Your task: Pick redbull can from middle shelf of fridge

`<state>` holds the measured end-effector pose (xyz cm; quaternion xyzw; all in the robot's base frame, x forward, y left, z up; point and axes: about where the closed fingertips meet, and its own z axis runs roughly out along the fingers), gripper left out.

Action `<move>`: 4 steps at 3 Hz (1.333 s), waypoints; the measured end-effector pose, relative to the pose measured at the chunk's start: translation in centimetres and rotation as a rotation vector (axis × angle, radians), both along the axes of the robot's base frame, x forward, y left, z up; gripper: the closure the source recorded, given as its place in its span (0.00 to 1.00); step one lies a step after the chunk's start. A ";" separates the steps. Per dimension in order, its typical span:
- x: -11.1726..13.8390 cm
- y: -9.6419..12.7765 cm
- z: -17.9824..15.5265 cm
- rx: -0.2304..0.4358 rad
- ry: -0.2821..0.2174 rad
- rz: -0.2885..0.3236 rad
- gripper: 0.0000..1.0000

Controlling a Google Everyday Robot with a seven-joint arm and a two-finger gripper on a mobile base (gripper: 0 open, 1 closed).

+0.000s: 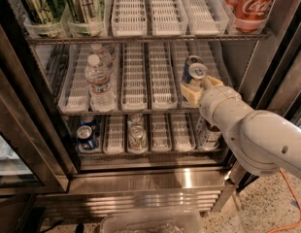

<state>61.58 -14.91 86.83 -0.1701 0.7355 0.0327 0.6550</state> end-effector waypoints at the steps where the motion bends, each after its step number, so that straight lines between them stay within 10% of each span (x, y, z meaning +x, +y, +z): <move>1: -1.1 0.9 2.0 0.002 0.008 0.036 1.00; 4: -9.1 3.7 3.5 0.002 0.232 0.198 1.00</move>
Offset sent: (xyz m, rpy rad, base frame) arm -0.0616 0.0191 0.0536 -0.0291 0.1441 0.1139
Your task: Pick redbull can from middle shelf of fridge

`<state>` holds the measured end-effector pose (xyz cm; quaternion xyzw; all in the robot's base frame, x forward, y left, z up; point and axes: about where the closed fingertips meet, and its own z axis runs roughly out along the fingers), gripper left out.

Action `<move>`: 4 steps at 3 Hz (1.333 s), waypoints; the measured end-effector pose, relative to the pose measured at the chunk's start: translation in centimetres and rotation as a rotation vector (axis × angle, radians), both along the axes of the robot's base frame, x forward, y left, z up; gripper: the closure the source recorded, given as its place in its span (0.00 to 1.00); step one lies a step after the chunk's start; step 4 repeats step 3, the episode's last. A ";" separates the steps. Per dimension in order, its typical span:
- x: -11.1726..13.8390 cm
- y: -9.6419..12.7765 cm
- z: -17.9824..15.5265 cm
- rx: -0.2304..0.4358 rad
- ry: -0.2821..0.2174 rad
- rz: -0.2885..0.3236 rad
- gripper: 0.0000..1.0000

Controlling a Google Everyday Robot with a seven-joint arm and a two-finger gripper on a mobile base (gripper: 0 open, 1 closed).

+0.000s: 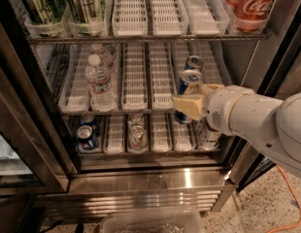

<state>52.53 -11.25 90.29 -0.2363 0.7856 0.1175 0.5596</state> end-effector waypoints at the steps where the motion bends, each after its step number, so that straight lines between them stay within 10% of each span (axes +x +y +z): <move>1: -1.4 1.8 0.4 0.071 0.084 0.113 1.00; 3: -3.8 4.9 0.5 0.179 0.207 0.314 1.00; 4: -3.8 4.9 0.5 0.179 0.207 0.314 1.00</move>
Offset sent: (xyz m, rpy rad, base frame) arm -0.0473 0.0617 0.0055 0.3298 0.3415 0.4802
